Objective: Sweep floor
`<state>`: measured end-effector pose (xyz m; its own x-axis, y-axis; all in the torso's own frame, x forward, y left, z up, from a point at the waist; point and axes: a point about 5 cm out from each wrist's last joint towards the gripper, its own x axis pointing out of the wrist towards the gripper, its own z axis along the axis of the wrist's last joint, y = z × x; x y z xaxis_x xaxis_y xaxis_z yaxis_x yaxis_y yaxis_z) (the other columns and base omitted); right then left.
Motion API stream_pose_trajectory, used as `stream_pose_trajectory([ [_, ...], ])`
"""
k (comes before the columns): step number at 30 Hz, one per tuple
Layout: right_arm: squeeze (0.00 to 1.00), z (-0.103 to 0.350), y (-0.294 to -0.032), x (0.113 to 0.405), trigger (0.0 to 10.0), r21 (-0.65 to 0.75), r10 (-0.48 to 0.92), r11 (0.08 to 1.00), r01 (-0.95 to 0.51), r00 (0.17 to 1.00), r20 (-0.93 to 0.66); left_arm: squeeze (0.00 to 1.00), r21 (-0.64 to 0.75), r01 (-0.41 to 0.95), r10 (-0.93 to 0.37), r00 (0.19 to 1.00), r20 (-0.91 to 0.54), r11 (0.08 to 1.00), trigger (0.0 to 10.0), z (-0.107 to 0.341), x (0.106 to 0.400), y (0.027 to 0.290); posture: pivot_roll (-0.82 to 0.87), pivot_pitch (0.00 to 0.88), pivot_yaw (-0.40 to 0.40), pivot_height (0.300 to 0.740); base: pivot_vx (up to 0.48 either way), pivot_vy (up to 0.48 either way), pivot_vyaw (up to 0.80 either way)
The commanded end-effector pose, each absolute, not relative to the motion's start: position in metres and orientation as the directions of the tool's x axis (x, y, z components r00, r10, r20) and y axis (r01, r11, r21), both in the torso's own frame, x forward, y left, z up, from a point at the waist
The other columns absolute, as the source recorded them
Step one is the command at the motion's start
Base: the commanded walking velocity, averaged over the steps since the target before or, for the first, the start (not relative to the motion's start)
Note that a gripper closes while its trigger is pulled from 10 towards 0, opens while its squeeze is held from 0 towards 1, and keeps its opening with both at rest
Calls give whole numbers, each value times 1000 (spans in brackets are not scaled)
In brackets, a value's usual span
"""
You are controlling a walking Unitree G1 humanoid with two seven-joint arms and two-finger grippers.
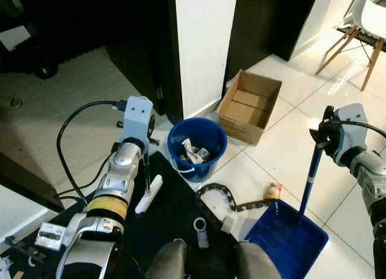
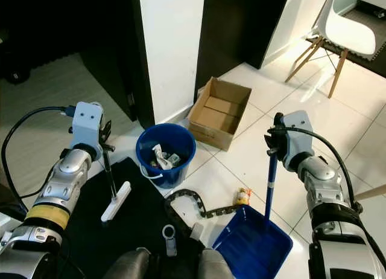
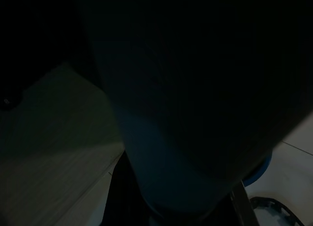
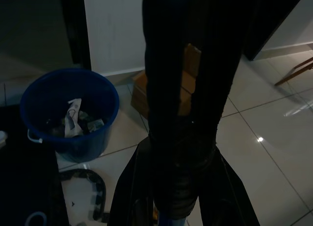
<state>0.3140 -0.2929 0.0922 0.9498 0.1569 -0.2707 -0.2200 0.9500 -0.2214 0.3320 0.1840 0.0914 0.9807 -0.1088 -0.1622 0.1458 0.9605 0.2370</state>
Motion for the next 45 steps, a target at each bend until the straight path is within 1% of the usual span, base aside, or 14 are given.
stream_pose_trajectory([
  [1, 0, 101, -304, 312, 10000, -265, 90, 953, -146, 973, -214, 0, 247, 164, -133, 982, -137, 955, 10000, 96, 335, 178, 16, 18, 14, 740, 0, 0, 0],
  [2, 0, 101, -306, 311, 10000, -271, 61, 956, -113, 979, -194, 0, 244, 168, -137, 981, -138, 955, 10000, 95, 334, 176, 16, 18, 15, 740, 0, 0, 0],
  [7, 0, 96, -312, 304, 10000, -283, -5, 958, -42, 987, -163, 0, 231, 186, -157, 978, -137, 955, 10000, 93, 333, 168, 14, 14, 21, 740, 0, 0, 0],
  [10, 0, 98, -321, 300, 10000, -296, -111, 952, 76, 988, -107, 0, 221, 182, -156, 979, -133, 958, 10000, 92, 334, 165, 11, 13, 22, 740, 0, 0, 0],
  [13, 0, 100, -327, 296, 10000, -237, -218, 950, 203, 975, -37, 0, 214, 176, -150, 980, -134, 961, 10000, 91, 334, 165, 9, 11, 23, 740, 0, 0, 0],
  [15, 0, 99, -327, 295, 10000, -220, -237, 949, 226, 971, -27, 0, 213, 175, -149, 980, -134, 961, 10000, 91, 334, 165, 9, 11, 23, 740, 0, 0, 0],
  [17, 0, 93, -328, 291, 10000, -165, -296, 943, 288, 955, -24, 0, 204, 181, -152, 977, -148, 962, 10000, 89, 334, 164, 10, 9, 26, 740, 0, 0, 0],
  [21, 0, 87, -328, 287, 10000, -116, -343, 934, 337, 939, -28, 0, 197, 187, -156, 974, -162, 962, 10000, 86, 334, 164, 11, 9, 28, 740, 0, 0, 0],
  [23, 0, 83, -326, 285, 10000, -41, -390, 921, 388, 921, -29, 0, 200, 182, -150, 975, -163, 963, 10000, 85, 333, 164, 9, 12, 31, 740, 0, 0, 0],
  [27, 0, 80, -322, 284, 10000, -3, -403, 915, 403, 915, -27, 0, 193, 169, -139, 977, -159, 967, 10000, 85, 334, 166, 9, 14, 31, 740, 0, 0, 0],
  [31, 0, 67, -306, 283, 10000, 17, -389, 920, 391, 919, -60, 0, 176, 162, -135, 979, -155, 971, 10000, 86, 335, 167, 10, 16, 28, 740, 0, 0, 0],
  [35, 0, 56, -296, 279, 10000, 21, -392, 918, 395, 915, -98, 0, 161, 167, -141, 977, -159, 973, 10000, 85, 334, 167, 12, 19, 25, 740, 0, 0, 0],
  [38, 0, 56, -296, 278, 10000, 24, -404, 913, 408, 910, -98, 0, 164, 179, -152, 975, -164, 970, 10000, 85, 334, 167, 9, 21, 25, 740, 0, 0, 0],
  [45, 0, 62, -302, 278, 10000, 34, -428, 901, 432, 900, -76, 0, 171, 192, -163, 971, -173, 966, 10000, 83, 333, 165, 3, 25, 24, 740, 0, -429, 0],
])
